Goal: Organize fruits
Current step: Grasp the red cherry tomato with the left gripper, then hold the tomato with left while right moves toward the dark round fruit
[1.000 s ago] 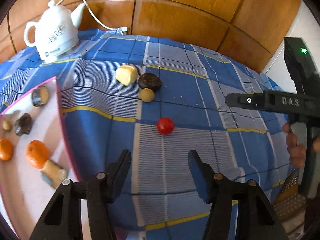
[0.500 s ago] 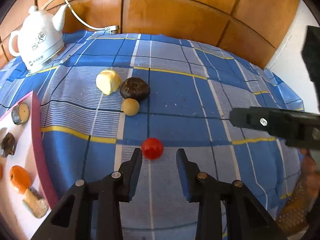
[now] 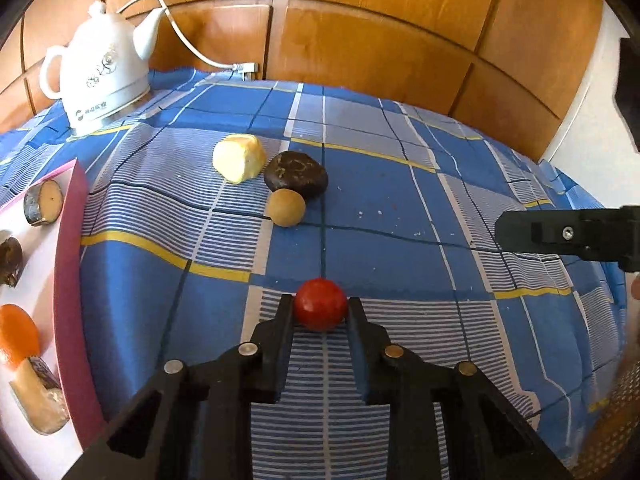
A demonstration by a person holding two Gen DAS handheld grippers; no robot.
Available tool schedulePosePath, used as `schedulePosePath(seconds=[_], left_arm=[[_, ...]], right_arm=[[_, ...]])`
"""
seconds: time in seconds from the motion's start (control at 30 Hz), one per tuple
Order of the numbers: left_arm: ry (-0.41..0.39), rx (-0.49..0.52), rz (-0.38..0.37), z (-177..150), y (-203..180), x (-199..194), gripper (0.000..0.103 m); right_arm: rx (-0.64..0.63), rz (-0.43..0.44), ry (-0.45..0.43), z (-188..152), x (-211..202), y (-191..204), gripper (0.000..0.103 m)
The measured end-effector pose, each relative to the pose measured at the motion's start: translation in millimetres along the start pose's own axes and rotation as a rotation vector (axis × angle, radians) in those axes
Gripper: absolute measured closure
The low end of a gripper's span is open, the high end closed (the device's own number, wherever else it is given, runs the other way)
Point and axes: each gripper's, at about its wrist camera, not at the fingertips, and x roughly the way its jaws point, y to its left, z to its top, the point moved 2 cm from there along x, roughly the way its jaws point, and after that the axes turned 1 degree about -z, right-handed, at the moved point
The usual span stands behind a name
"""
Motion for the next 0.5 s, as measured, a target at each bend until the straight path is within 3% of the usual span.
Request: schedulePosePath(seconds=[0.3, 0.5], left_arm=[[-0.03, 0.022, 0.016, -3.9, -3.1, -0.6, 0.076], [-0.022, -0.025, -0.032, -1.8, 3.6, -0.8, 0.074]], right_arm=[[0.022, -0.012, 0.033, -2.5, 11.4, -7.1, 0.035], [0.047, -0.012, 0.061, -2.8, 18.6, -11.5, 0.035]])
